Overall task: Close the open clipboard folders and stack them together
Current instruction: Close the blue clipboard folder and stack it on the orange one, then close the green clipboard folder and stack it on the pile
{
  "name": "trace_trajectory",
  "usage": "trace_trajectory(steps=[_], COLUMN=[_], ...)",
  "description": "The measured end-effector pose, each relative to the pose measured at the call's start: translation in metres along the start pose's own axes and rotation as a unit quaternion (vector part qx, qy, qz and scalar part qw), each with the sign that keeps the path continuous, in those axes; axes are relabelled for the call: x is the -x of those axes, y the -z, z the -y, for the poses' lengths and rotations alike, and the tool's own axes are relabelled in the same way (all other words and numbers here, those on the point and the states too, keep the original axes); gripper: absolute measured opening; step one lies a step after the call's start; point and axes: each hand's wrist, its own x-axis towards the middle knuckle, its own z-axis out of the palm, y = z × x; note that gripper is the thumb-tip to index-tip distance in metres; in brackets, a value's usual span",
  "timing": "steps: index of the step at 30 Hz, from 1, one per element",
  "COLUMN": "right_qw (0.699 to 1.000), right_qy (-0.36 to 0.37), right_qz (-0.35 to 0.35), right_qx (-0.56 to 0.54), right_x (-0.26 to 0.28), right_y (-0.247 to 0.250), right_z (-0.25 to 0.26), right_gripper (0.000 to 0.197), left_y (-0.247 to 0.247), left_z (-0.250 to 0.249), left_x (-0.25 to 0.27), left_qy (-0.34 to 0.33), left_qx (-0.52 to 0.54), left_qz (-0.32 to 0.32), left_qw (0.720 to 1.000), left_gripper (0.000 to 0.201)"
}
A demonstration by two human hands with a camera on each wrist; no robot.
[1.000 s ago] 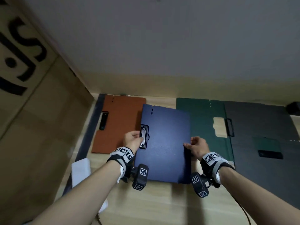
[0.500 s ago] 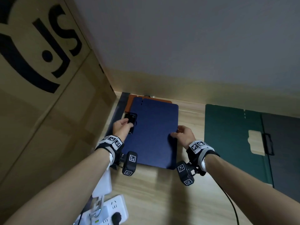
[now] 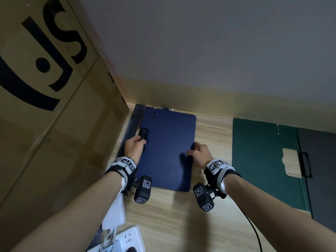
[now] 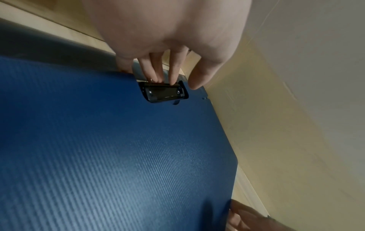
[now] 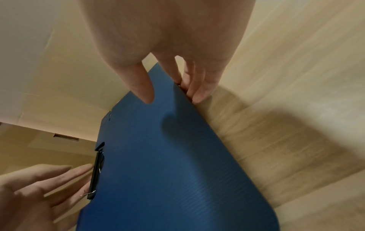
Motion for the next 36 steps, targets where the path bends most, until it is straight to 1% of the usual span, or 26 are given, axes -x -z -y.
trace_trajectory(steps=[3,6,11,13,16,19,22,24,27,30,33,34,36], right_qw=[1.000,1.000,0.999,0.998,0.995,0.987,0.976,0.968,0.957,0.945,0.937,0.938,0.941], right_qy=[0.001,0.005,0.025,0.040,0.043,0.027,-0.009,-0.031,-0.061,-0.080,-0.088,-0.094,-0.107], right_qz=[0.009,0.018,0.032,0.004,-0.045,-0.098,-0.161,-0.198,-0.235,-0.245,-0.238,-0.226,-0.190], right_qx=[0.011,0.014,0.029,0.049,0.080,0.122,0.148,0.152,0.160,0.203,0.239,0.246,0.257], right_x=[-0.006,-0.007,-0.001,0.014,0.039,0.065,0.095,0.115,0.146,0.175,0.197,0.202,0.208], right_y=[-0.001,0.000,0.009,0.023,0.063,0.116,0.169,0.200,0.244,0.280,0.306,0.312,0.322], right_z=[-0.006,-0.006,-0.011,-0.013,-0.034,-0.068,-0.106,-0.134,-0.173,-0.206,-0.232,-0.240,-0.256], right_gripper=[0.044,0.044,0.048,0.049,0.054,0.048,0.043,0.041,0.040,0.046,0.056,0.060,0.066], left_y=[0.000,0.001,-0.004,-0.012,-0.039,-0.082,-0.132,-0.165,-0.215,-0.260,-0.294,-0.301,-0.310], left_z=[0.005,0.008,0.005,0.003,-0.009,-0.017,-0.013,-0.005,0.009,0.028,0.046,0.050,0.057], left_x=[-0.003,-0.004,0.004,0.009,0.032,0.066,0.100,0.123,0.162,0.197,0.219,0.225,0.235], left_qy=[0.001,-0.003,-0.024,-0.060,-0.121,-0.170,-0.210,-0.238,-0.280,-0.305,-0.314,-0.316,-0.331], left_qx=[-0.006,-0.019,-0.082,-0.129,-0.187,-0.197,-0.225,-0.259,-0.304,-0.364,-0.463,-0.505,-0.575], left_qz=[-0.009,-0.010,-0.002,-0.014,-0.020,0.034,0.117,0.175,0.269,0.344,0.377,0.375,0.351], left_qw=[1.000,1.000,0.996,0.990,0.975,0.965,0.944,0.920,0.870,0.810,0.738,0.710,0.660], left_gripper=[0.044,0.045,0.052,0.057,0.051,0.047,0.046,0.048,0.049,0.052,0.059,0.062,0.067])
